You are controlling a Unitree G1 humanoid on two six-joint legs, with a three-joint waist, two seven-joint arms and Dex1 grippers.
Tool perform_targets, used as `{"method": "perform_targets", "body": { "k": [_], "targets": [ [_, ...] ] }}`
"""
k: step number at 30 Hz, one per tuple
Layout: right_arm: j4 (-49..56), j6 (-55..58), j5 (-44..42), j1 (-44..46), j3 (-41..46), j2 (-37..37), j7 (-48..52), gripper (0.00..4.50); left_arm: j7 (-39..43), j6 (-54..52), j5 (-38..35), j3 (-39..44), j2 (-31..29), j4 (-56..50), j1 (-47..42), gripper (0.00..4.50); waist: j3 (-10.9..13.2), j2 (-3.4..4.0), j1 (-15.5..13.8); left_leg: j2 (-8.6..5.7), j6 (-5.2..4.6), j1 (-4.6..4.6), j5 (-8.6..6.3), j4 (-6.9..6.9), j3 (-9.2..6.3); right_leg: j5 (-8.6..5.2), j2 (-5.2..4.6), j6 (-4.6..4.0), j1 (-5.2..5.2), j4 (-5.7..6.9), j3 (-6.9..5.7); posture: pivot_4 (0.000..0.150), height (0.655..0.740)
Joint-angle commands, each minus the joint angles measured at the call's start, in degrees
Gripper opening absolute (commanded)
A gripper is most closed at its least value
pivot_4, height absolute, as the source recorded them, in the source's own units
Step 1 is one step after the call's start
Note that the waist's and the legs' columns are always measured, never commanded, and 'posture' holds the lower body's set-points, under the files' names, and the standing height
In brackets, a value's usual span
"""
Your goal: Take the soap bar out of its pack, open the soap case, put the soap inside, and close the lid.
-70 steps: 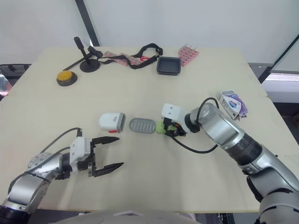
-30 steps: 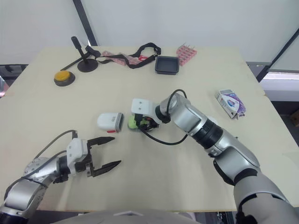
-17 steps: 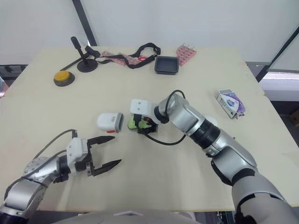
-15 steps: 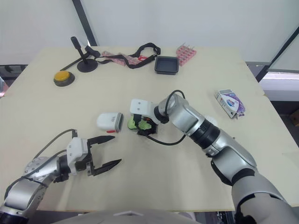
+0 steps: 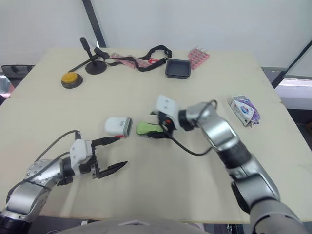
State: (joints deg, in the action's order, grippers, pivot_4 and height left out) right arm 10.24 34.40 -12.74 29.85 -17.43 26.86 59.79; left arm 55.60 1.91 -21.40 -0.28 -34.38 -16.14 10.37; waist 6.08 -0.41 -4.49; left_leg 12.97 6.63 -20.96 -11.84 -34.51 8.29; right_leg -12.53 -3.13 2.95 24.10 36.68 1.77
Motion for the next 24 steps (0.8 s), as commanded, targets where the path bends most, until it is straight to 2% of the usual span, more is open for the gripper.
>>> {"method": "perform_targets", "body": {
  "k": [1,4,9,14,19,24],
  "targets": [
    [7.2,-6.3,-6.5,-8.2,7.5,1.6,2.2,4.48,0.2,1.1,0.1,2.0,-1.1,0.7,-3.1,4.50,0.0,0.00,0.1,0.01,0.00,-0.01,0.00,0.01,0.01,0.00,0.01,0.00,0.00,0.04,0.03,0.150,0.7400],
    [10.3,-12.8,-8.4,-18.3,11.7,1.7,1.9,4.48,1.6,0.0,-0.3,1.9,-2.1,3.8,-8.0,4.50,0.0,0.01,-0.1,0.12,-0.02,0.01,-0.02,0.04,-0.01,-0.01,0.06,-0.01,-0.04,0.05,0.02,0.150,0.7400],
    [10.0,-22.2,-9.2,-26.2,13.8,1.1,1.9,4.48,6.8,0.5,0.6,-0.5,-4.4,7.1,-12.4,4.50,-0.1,0.02,1.0,0.13,-0.13,0.00,-0.08,-0.03,0.06,-0.01,0.08,-0.04,-0.04,0.08,0.09,0.150,0.7400],
    [7.5,-28.1,-8.1,-29.7,14.2,1.6,1.7,4.48,9.9,0.5,1.3,-1.5,-5.2,11.1,-17.0,4.50,-0.1,0.00,1.1,0.13,-0.17,-0.02,-0.09,-0.02,0.03,-0.05,0.08,-0.09,-0.04,0.09,0.05,0.150,0.7400],
    [6.7,-30.8,-7.8,-30.9,13.7,2.4,1.4,4.48,13.7,-3.4,0.7,-1.0,-7.0,20.0,-27.0,4.50,-0.1,0.00,0.8,0.09,-0.24,0.00,-0.11,-0.12,0.00,-0.14,0.04,-0.26,-0.05,0.15,0.03,0.150,0.7400],
    [6.0,-31.1,-7.9,-30.1,13.1,2.6,1.2,4.48,20.7,0.8,6.2,-5.0,-9.6,31.9,-35.9,4.50,-0.1,0.00,0.8,0.08,-0.16,0.00,-0.07,-0.16,0.01,-0.13,0.05,-0.24,-0.05,0.21,0.06,0.150,0.7400]
  ]
}}
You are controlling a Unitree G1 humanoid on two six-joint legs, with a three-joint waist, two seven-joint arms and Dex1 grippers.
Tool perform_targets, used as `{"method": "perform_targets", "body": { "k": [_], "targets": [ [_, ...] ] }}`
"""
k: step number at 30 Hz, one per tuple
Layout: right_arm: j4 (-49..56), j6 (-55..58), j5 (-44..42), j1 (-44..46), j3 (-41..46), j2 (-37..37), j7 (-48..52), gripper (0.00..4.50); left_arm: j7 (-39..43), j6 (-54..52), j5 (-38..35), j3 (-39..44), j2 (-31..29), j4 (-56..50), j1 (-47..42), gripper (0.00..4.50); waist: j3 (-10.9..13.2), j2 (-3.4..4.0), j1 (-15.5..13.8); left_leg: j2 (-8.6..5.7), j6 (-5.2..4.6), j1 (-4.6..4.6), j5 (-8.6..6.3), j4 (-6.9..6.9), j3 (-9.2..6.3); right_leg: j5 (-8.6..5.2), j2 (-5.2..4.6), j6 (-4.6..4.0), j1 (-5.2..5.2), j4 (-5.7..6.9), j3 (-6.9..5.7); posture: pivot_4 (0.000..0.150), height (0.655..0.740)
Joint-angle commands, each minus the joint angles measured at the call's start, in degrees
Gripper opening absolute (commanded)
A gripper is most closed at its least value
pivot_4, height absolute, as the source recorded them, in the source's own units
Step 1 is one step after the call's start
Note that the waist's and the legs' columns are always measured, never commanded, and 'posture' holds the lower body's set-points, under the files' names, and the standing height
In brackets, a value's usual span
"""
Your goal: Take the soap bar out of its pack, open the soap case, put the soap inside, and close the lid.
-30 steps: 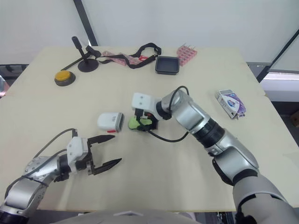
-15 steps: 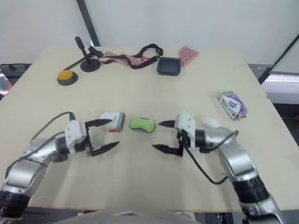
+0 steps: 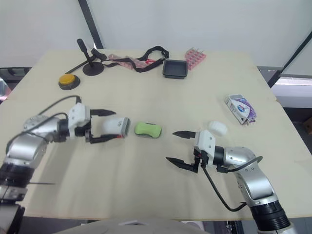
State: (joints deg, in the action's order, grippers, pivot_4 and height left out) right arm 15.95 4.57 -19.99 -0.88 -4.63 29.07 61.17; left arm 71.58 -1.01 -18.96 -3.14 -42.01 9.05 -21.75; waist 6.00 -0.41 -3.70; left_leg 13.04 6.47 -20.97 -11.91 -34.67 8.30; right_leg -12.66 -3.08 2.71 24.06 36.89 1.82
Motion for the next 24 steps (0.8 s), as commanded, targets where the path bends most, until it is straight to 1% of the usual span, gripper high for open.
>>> {"method": "perform_targets", "body": {
  "k": [1,5,9,17,19,24],
  "targets": [
    [0.1,-1.3,-0.6,0.8,0.1,0.4,-0.1,4.48,6.0,4.6,4.7,-3.0,-2.2,8.6,-5.0,4.50,0.0,0.01,0.1,0.00,0.00,-0.01,0.00,0.00,0.00,0.01,0.00,0.01,0.00,0.00,0.00,0.150,0.7400],
    [-0.1,-1.9,-0.3,0.8,-0.4,0.6,-0.1,4.48,11.6,7.0,7.5,-5.8,-2.3,16.1,-10.4,4.50,0.0,0.00,-0.4,0.00,0.03,-0.01,0.01,-0.03,-0.03,0.02,-0.01,0.04,0.00,-0.03,-0.05,0.150,0.7400],
    [-0.4,-2.5,0.0,0.8,-0.8,1.2,0.1,4.48,14.9,9.4,9.2,-7.5,-1.5,21.6,-14.5,4.50,0.0,0.00,-0.8,-0.03,0.04,-0.02,0.02,-0.07,-0.04,0.02,-0.07,0.04,0.00,-0.02,-0.07,0.150,0.7400],
    [-0.1,-2.5,-0.2,0.4,-0.7,2.2,-0.4,4.48,14.7,18.2,13.5,-9.7,3.2,30.9,-18.5,4.50,0.0,-0.02,-0.9,-0.11,0.03,-0.16,0.02,-0.06,-0.06,0.03,-0.25,0.06,-0.03,-0.02,-0.08,0.150,0.7400],
    [0.2,-2.2,-0.3,0.4,-0.7,2.4,-0.6,4.48,14.7,19.2,14.0,-9.7,4.1,32.3,-19.2,4.50,0.0,-0.03,-0.9,-0.11,0.03,-0.19,0.02,-0.07,-0.08,0.10,-0.25,0.18,-0.03,-0.02,-0.10,0.150,0.7400],
    [0.6,-2.0,-0.4,0.3,-1.2,2.9,-0.9,4.48,15.1,20.2,14.8,-9.7,5.5,34.6,-20.0,4.50,0.0,-0.04,-0.9,-0.11,0.02,-0.22,0.01,-0.08,-0.11,0.11,-0.27,0.19,-0.03,-0.03,-0.13,0.150,0.7400]
  ]
}}
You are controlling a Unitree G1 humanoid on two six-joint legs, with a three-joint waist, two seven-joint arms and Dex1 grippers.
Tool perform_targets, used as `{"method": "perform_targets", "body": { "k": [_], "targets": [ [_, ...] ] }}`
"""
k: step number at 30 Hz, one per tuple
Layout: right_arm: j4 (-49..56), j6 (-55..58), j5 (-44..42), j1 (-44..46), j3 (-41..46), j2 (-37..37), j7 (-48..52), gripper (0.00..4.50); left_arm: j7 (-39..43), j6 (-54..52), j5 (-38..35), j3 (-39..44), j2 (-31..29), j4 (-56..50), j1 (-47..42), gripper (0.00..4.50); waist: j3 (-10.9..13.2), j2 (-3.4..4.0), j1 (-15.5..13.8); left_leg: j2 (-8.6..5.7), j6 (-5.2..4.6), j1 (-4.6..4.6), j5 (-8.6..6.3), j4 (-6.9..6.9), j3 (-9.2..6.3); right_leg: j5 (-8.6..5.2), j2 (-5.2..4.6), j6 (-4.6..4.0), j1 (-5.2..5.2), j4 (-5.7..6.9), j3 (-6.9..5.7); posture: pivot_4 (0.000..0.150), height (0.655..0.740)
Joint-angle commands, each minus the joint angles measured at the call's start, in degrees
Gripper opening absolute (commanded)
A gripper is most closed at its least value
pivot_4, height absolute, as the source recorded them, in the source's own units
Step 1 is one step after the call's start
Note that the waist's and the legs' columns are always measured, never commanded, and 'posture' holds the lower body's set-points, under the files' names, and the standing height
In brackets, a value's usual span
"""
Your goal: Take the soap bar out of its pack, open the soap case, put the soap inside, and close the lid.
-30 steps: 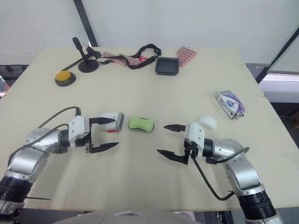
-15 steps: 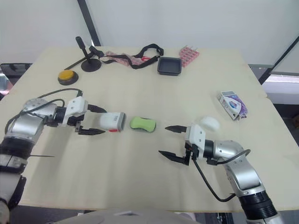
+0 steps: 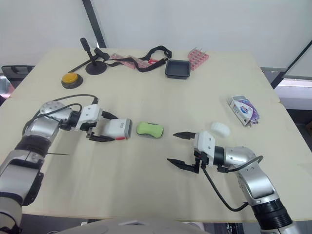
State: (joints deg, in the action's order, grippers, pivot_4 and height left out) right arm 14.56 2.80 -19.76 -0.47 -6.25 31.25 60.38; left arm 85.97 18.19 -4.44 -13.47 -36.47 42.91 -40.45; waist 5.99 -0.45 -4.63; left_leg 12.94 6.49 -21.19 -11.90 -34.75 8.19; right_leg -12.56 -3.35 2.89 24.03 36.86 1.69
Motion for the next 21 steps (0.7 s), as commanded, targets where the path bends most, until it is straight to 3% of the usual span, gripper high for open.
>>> {"method": "perform_targets", "body": {
  "k": [1,14,15,18,21],
  "targets": [
    [1.8,0.0,-0.7,0.4,0.4,0.7,-0.1,4.48,0.6,0.5,0.1,0.8,0.2,0.7,-1.2,4.50,0.0,0.00,0.0,0.00,0.00,0.00,0.00,0.00,0.00,0.00,-0.01,0.00,0.00,0.00,0.00,0.150,0.7400],
    [0.9,0.2,-0.5,0.9,0.0,0.7,0.0,4.48,0.7,-1.0,-0.6,1.3,0.9,-0.3,0.0,4.50,0.0,0.00,0.0,0.00,-0.01,-0.01,-0.01,0.00,-0.01,0.00,-0.02,0.00,0.00,-0.03,-0.01,0.150,0.7400],
    [0.9,0.1,-0.5,0.8,0.0,0.7,0.0,4.50,0.7,-0.8,-0.6,1.4,1.0,-0.2,0.1,4.09,0.0,0.00,0.0,0.00,-0.02,-0.02,-0.01,0.00,0.00,0.00,-0.03,0.00,0.00,-0.03,-0.02,0.150,0.7400],
    [1.1,-0.1,-0.4,0.3,-0.1,0.7,0.0,4.50,0.3,-0.1,-0.6,1.5,1.1,0.1,0.1,3.46,0.0,0.00,0.0,0.00,-0.02,-0.02,-0.01,0.01,-0.01,0.00,-0.02,0.00,0.00,-0.04,-0.02,0.150,0.7400],
    [1.2,-0.1,-0.4,0.1,-0.1,0.8,-0.1,4.50,-0.2,0.6,-0.5,1.6,1.2,0.3,0.1,3.46,0.0,0.00,0.0,0.00,-0.02,-0.02,-0.01,0.01,-0.01,0.00,-0.03,0.00,0.00,-0.05,-0.01,0.150,0.7400]
  ]
}}
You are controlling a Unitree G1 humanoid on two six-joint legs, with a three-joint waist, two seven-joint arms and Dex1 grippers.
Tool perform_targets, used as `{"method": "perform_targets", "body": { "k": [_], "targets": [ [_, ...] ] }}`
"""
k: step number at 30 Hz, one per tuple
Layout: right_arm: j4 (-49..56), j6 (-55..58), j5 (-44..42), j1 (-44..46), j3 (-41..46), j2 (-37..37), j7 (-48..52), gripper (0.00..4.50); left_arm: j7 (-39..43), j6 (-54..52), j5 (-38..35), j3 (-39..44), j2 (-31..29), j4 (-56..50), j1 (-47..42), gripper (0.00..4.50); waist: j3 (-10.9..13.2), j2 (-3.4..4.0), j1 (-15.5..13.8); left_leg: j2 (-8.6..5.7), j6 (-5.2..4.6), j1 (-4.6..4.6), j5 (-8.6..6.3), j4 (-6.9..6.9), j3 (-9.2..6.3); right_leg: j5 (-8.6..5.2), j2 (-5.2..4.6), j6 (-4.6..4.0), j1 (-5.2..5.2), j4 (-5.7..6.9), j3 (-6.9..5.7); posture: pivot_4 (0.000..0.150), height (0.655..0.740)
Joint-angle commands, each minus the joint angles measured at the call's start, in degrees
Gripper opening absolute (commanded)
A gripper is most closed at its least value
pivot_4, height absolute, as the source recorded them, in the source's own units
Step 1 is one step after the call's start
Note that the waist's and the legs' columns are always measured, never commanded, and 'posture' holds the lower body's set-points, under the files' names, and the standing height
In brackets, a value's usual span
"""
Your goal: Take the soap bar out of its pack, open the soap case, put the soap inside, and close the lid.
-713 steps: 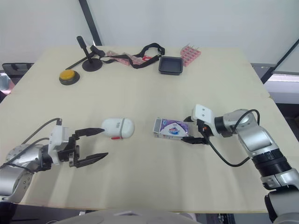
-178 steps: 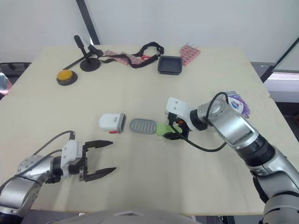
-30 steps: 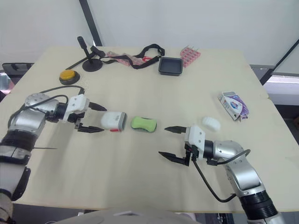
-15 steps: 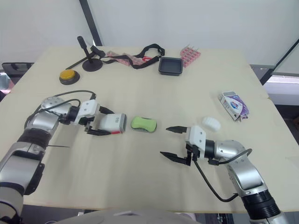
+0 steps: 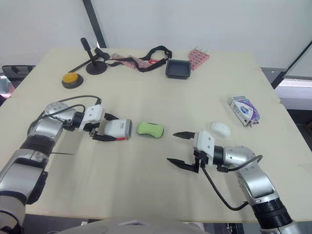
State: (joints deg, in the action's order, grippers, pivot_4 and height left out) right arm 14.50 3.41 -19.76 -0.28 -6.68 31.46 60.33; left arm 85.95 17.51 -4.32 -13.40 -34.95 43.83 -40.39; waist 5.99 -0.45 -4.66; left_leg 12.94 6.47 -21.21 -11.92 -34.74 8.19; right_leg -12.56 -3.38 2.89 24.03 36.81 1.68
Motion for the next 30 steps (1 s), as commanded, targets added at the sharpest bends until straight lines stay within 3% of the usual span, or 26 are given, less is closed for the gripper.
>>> {"method": "perform_targets", "body": {
  "k": [1,7,14,23,30],
  "targets": [
    [1.2,-0.6,-0.4,0.1,0.4,0.6,0.0,4.50,-0.5,1.6,-0.5,1.6,-0.3,-0.6,0.0,3.46,0.0,0.00,0.0,0.00,0.00,0.00,0.00,0.00,0.00,0.00,0.00,0.00,0.00,0.00,0.00,0.150,0.7400],
    [3.2,2.5,-0.1,3.8,0.1,2.1,-0.3,4.50,-0.6,2.4,-1.4,2.2,-1.1,-2.7,1.6,3.46,0.0,0.01,0.2,0.00,0.00,0.00,0.00,0.01,0.00,0.00,0.00,0.01,0.00,-0.01,0.00,0.150,0.7400],
    [9.5,23.3,2.8,18.1,-7.7,3.4,-5.9,4.50,-0.4,-1.4,-4.5,3.9,-3.0,-13.6,7.6,3.46,0.0,0.03,0.2,0.08,0.11,0.10,0.05,0.08,-0.01,0.02,0.21,0.03,0.00,0.01,-0.02,0.150,0.7400],
    [0.3,32.5,11.3,33.4,-20.1,-2.9,-8.9,4.50,-2.9,-6.7,-5.9,4.3,-4.3,-22.5,12.7,3.46,0.0,0.04,0.1,0.03,0.18,0.23,0.05,0.09,-0.04,0.02,0.21,0.04,0.02,-0.06,-0.07,0.150,0.7400],
    [-8.4,33.8,14.3,38.8,-22.6,-7.3,-9.6,4.50,-3.9,-9.0,-6.3,4.3,-4.5,-26.0,14.7,3.46,0.0,0.06,0.2,0.04,0.20,0.22,0.05,0.11,-0.04,0.02,0.23,0.04,0.04,-0.09,-0.08,0.150,0.7400]
  ]
}}
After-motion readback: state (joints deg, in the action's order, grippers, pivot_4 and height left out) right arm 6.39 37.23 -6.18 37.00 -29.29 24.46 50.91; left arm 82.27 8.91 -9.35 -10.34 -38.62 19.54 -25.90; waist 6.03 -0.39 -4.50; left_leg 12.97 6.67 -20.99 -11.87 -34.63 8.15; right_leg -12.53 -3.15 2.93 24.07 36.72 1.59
